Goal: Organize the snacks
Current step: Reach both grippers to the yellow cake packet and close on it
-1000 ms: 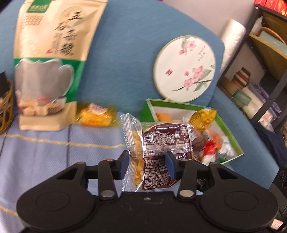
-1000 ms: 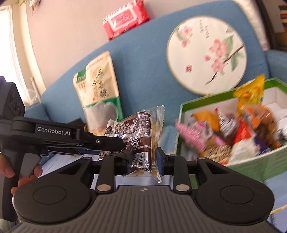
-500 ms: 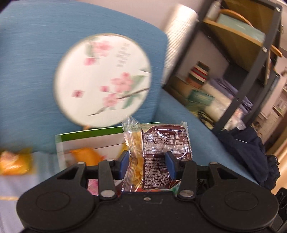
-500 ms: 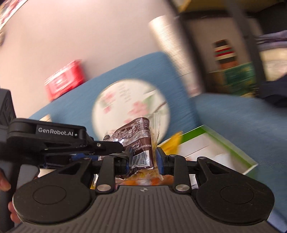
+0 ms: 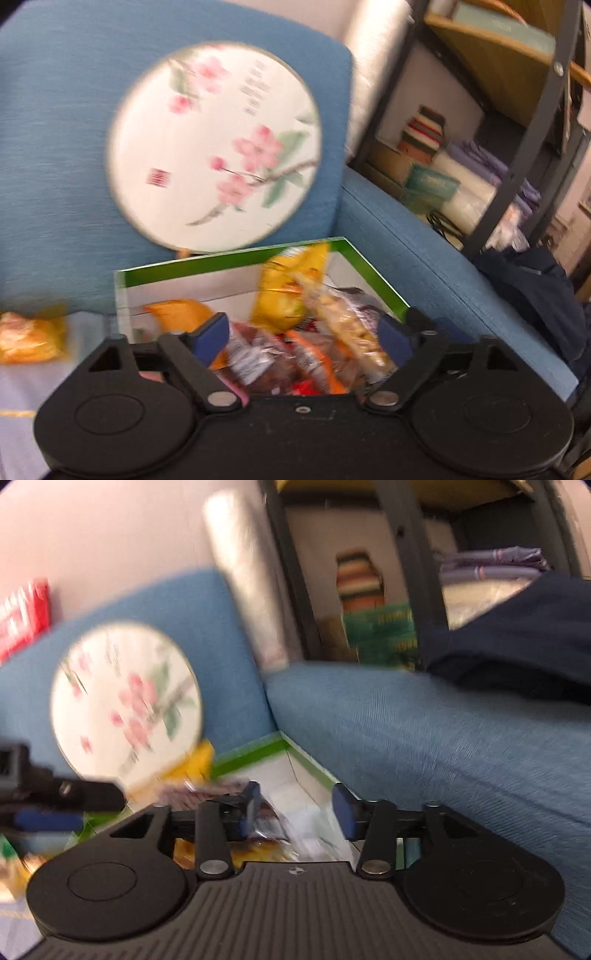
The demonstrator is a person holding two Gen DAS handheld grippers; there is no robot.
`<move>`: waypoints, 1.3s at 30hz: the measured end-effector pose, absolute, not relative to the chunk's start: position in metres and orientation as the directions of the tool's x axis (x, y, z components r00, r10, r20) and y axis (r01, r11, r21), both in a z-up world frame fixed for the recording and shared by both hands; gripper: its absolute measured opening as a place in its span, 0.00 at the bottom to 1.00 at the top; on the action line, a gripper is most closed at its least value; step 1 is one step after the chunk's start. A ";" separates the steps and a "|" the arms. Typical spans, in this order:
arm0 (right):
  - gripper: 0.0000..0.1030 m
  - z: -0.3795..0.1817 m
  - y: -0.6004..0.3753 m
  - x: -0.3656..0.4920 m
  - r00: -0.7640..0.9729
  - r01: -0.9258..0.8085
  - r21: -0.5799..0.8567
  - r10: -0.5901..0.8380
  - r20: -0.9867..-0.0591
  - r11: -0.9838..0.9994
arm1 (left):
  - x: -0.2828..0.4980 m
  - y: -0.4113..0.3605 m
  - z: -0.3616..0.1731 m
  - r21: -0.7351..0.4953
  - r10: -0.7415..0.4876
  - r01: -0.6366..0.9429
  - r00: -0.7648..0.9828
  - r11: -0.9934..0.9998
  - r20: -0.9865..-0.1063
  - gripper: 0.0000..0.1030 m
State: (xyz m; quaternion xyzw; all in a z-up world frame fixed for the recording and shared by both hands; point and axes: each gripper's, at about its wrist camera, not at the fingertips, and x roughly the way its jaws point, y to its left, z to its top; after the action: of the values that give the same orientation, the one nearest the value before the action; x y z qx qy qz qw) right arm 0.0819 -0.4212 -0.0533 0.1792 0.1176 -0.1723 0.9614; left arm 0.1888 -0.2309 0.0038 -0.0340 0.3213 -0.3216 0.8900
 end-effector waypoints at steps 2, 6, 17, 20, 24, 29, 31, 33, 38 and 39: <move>0.83 -0.046 -0.412 0.075 0.933 0.329 0.303 -0.258 -0.250 0.895 | 0.182 -0.215 0.009 -0.228 -0.544 0.514 0.628 0.827 -0.557 1.00; 0.86 -0.039 -0.385 0.076 0.964 0.200 0.294 -0.135 -0.228 0.935 | 0.177 -0.177 0.009 -0.178 -0.443 0.426 0.680 0.887 -0.584 1.00; 0.94 -0.040 -0.293 0.079 0.952 -0.137 0.099 0.158 -0.262 0.986 | 0.188 -0.095 -0.009 -0.196 -0.317 0.250 0.706 0.948 -0.633 1.00; 0.94 -0.044 -0.280 0.080 0.934 -0.195 0.103 0.216 -0.286 0.975 | 0.193 -0.086 -0.016 -0.195 -0.300 0.228 0.706 0.954 -0.642 1.00; 0.96 -0.049 -0.267 0.079 0.910 -0.251 0.089 0.266 -0.318 0.964 | 0.201 -0.077 -0.027 -0.191 -0.276 0.200 0.699 0.961 -0.660 1.00; 0.98 -0.051 -0.257 0.078 0.901 -0.278 0.068 0.284 -0.329 0.958 | 0.222 -0.061 -0.040 -0.219 -0.250 0.138 0.720 0.966 -0.647 1.00; 0.98 -0.051 -0.255 0.078 0.899 -0.280 0.070 0.287 -0.331 0.957 | 0.235 -0.056 -0.046 -0.258 -0.240 0.088 0.723 0.962 -0.649 1.00; 0.99 -0.051 -0.254 0.078 0.898 -0.285 0.069 0.291 -0.329 0.956 | 0.250 -0.055 -0.053 -0.309 -0.264 0.070 0.711 0.948 -0.651 1.00; 1.00 -0.051 -0.256 0.079 0.896 -0.283 0.092 0.298 -0.330 0.955 | 0.280 -0.066 -0.066 -0.399 -0.292 0.015 0.708 0.917 -0.643 1.00; 1.00 -0.051 -0.257 0.081 0.894 -0.284 0.100 0.301 -0.331 0.954 | 0.286 -0.067 -0.069 -0.416 -0.290 -0.009 0.705 0.909 -0.648 1.00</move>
State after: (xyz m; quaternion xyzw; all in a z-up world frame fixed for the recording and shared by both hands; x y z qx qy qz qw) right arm 0.0805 -0.2568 -0.0510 0.0245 0.1740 0.1501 0.9729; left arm 0.2856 -0.0670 -0.0689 -0.1982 0.3763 -0.0778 0.9017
